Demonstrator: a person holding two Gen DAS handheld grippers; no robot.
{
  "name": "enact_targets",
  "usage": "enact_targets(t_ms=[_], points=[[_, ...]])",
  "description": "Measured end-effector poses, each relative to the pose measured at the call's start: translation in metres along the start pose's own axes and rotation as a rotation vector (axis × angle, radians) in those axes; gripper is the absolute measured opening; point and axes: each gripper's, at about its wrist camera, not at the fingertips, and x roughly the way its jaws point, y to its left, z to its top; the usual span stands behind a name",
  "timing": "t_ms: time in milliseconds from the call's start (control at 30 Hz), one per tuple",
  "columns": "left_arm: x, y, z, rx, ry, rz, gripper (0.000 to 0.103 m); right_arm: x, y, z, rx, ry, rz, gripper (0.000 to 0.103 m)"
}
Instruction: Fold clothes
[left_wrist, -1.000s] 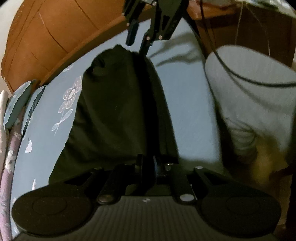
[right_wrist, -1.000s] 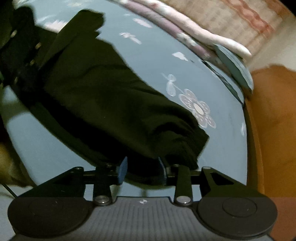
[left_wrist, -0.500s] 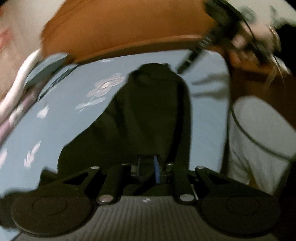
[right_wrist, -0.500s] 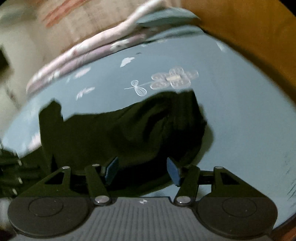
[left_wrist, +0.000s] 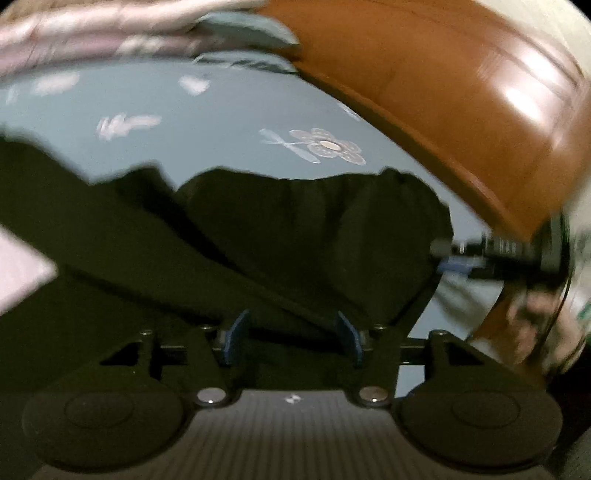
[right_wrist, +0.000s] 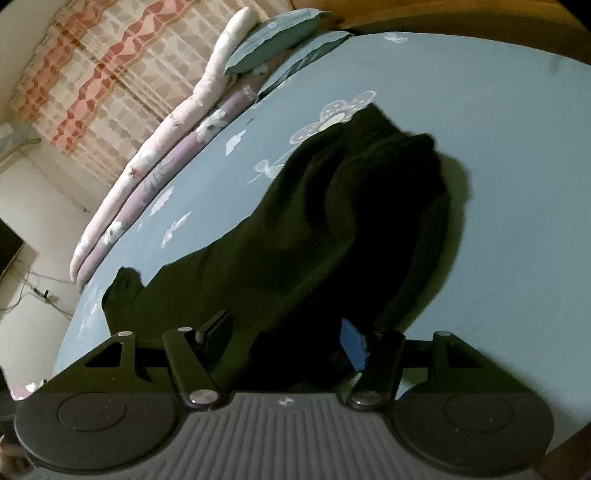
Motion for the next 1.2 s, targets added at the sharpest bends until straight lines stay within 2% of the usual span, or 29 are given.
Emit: enact_targets(t_ms=[100, 233, 467, 633, 867, 1200], points=[[0.007, 0.024, -0.004, -0.172, 0.009, -0.067, 0.060, 0.001, 0.012, -0.005, -0.031, 0.009, 0.015, 0.072], [0.015, 0.052, -0.012, -0.361, -0.014, -0.113, 0.061, 0.000, 0.022, -0.010, -0.082, 0.014, 0.008, 0.073], [0.027, 0.090, -0.018, -0.525, -0.092, -0.118, 0.061, 0.003, 0.022, -0.013, -0.084, 0.030, 0.017, 0.074], [0.032, 0.114, -0.019, -0.605, -0.178, -0.139, 0.061, 0.008, 0.019, -0.016, -0.078, 0.042, 0.012, 0.075], [0.032, 0.122, -0.010, -0.591, -0.273, -0.112, 0.061, 0.013, 0.019, -0.019, -0.085, 0.048, 0.010, 0.079], [0.043, 0.123, -0.003, -0.538, -0.348, -0.077, 0.063, 0.015, 0.022, -0.023, -0.111, 0.040, 0.015, 0.084]])
